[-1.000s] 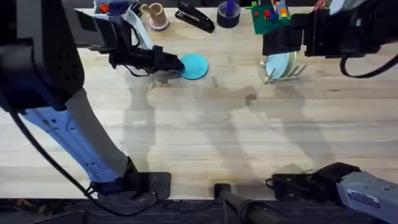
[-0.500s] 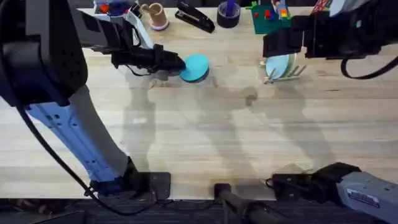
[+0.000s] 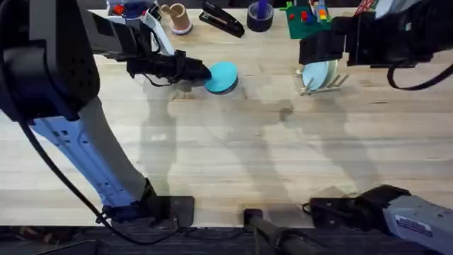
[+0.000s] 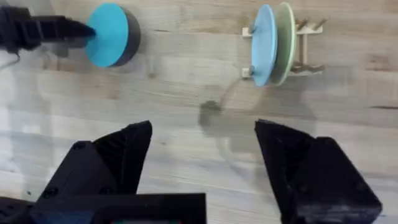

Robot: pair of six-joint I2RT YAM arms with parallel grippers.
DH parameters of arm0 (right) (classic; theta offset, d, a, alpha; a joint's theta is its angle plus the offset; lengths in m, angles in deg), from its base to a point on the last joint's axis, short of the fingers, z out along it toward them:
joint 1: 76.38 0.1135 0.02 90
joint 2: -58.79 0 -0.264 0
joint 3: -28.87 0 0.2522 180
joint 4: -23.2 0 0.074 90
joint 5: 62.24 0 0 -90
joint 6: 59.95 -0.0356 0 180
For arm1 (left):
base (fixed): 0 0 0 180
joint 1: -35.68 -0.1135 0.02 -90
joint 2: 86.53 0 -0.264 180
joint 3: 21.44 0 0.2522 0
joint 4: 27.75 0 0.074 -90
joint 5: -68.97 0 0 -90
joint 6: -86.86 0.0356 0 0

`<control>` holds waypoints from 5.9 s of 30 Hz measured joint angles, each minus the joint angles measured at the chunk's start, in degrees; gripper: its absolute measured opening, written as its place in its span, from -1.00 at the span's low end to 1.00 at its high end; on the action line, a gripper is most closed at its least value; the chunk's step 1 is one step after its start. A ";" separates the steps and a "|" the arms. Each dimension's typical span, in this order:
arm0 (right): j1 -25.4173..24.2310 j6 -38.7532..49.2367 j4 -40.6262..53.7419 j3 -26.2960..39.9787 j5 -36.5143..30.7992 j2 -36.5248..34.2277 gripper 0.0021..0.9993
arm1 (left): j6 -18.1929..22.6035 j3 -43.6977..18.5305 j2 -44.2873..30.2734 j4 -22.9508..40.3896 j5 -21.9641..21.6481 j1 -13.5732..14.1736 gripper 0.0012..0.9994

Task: Pick up the plates from the table one by one and place each into a slot on the dish rack.

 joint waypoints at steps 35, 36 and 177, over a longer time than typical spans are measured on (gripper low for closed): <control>7.27 -22.32 -19.64 -2.49 14.50 -20.85 0.99 | -0.39 -0.48 0.00 0.03 -1.25 1.14 -0.93; 7.58 -22.81 -20.45 -2.49 14.65 -21.56 0.99 | -0.39 -0.50 0.00 0.03 -1.25 1.14 -0.93; -0.55 8.75 12.21 14.43 -5.44 -3.74 -0.94 | 9.09 -3.10 52.51 25.86 -42.45 21.97 0.95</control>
